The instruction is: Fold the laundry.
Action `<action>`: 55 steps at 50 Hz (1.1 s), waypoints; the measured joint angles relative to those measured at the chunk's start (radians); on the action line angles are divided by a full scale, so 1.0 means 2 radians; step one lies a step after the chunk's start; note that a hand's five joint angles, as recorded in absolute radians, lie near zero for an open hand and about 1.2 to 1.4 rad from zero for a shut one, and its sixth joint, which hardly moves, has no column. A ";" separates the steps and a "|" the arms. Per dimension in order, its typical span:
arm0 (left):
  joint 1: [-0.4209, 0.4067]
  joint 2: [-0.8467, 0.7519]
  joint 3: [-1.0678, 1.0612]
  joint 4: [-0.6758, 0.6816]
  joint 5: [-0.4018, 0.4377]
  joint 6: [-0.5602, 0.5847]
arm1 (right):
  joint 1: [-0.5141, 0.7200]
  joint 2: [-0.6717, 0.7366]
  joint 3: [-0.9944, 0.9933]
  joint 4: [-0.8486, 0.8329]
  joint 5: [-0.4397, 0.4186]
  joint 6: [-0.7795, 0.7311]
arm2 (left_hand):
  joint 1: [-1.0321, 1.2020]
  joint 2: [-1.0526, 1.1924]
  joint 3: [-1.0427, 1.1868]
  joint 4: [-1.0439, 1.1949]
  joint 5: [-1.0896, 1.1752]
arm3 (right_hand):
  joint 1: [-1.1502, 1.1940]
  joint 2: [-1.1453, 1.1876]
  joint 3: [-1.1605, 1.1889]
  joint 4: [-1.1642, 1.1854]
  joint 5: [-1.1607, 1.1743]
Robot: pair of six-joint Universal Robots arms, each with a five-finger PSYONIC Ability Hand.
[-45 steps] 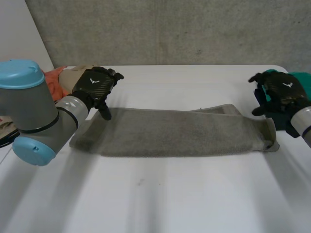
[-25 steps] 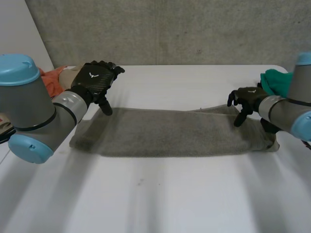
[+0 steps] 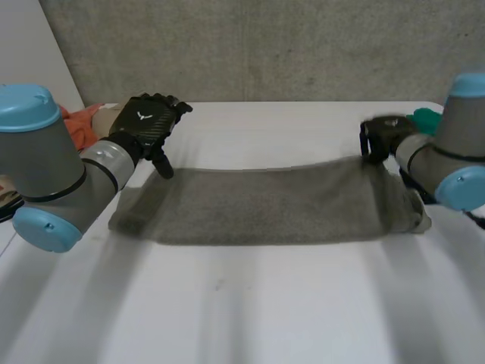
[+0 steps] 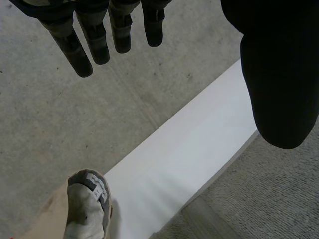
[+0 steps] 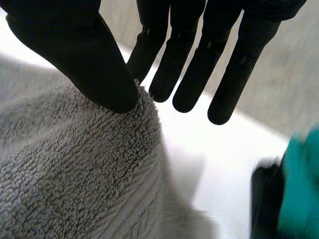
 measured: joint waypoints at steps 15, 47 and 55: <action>-0.003 -0.030 0.048 -0.013 0.011 -0.004 | 0.025 -0.146 0.092 0.031 -0.072 -0.020 | 0.000 0.000 0.000 0.000 0.000 | 0.000 0.000 0.000 0.000 0.000; -0.071 -0.273 0.454 -0.257 -0.028 0.037 | 0.003 -0.333 0.258 -0.060 -0.159 0.042 | 0.495 0.492 0.487 0.498 0.464 | 0.000 0.000 0.001 0.002 0.000; -0.070 -0.217 0.532 -0.166 -0.048 0.012 | 0.035 -0.219 0.138 -0.144 -0.044 0.015 | 0.495 0.492 0.487 0.498 0.464 | 0.000 0.000 0.003 0.002 0.000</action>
